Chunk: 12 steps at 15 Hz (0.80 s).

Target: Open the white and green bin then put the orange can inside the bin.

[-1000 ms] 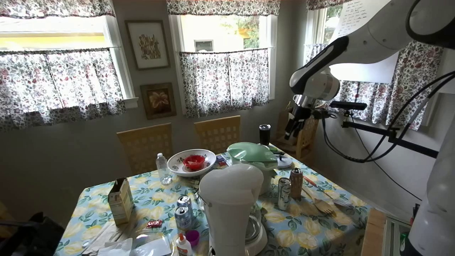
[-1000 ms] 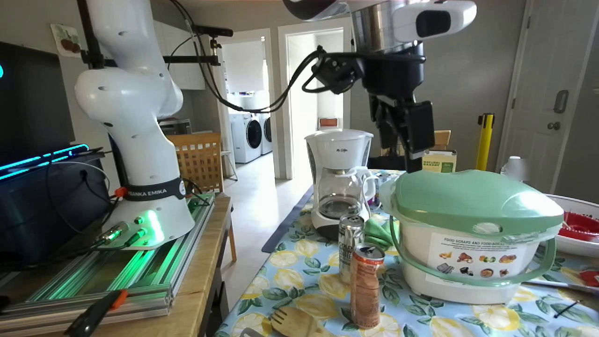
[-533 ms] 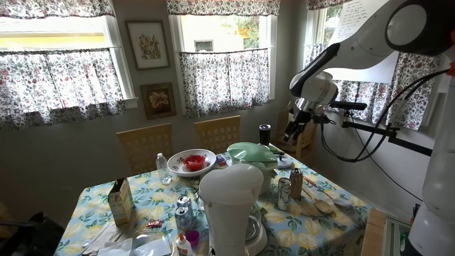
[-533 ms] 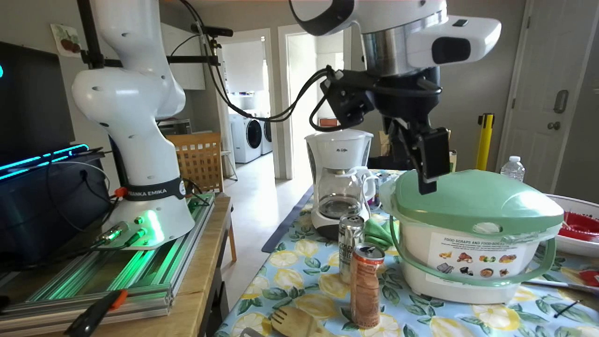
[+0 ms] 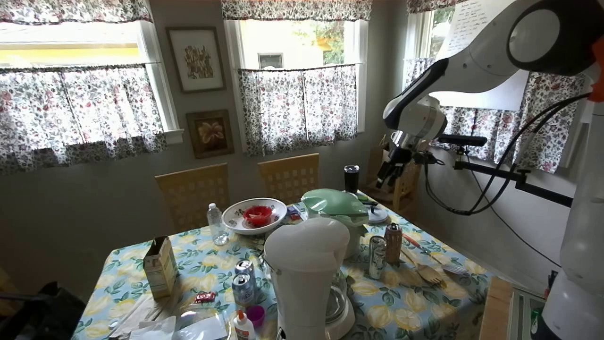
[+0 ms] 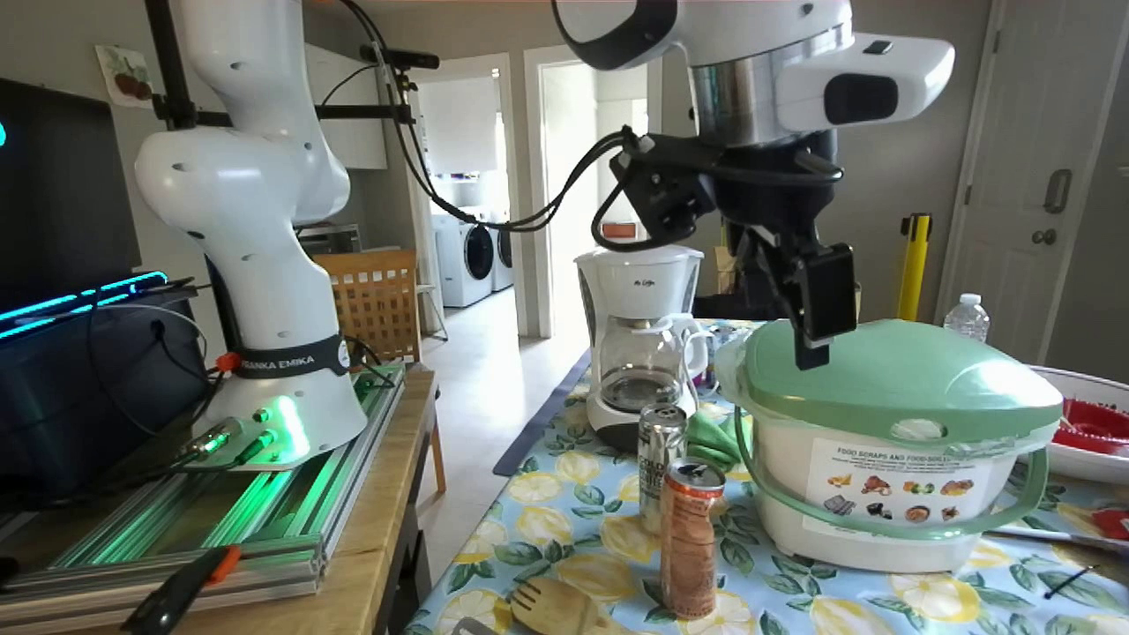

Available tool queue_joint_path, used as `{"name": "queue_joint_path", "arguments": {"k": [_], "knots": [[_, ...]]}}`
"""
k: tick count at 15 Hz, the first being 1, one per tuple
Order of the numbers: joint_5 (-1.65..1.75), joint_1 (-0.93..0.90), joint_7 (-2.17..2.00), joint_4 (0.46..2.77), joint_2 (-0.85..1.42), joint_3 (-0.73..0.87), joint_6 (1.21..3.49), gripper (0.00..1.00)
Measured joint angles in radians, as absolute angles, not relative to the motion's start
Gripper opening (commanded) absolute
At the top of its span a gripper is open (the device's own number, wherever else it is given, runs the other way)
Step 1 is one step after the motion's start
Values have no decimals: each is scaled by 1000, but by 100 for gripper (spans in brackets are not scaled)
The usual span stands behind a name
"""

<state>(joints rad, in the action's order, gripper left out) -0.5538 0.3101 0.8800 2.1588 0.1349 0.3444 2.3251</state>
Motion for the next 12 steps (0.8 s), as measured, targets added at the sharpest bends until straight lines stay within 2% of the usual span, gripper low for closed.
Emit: {"name": "queue_joint_path", "arguments": {"k": [12], "knots": [[-736,401,1077,2092,270,263,2308,100]]}}
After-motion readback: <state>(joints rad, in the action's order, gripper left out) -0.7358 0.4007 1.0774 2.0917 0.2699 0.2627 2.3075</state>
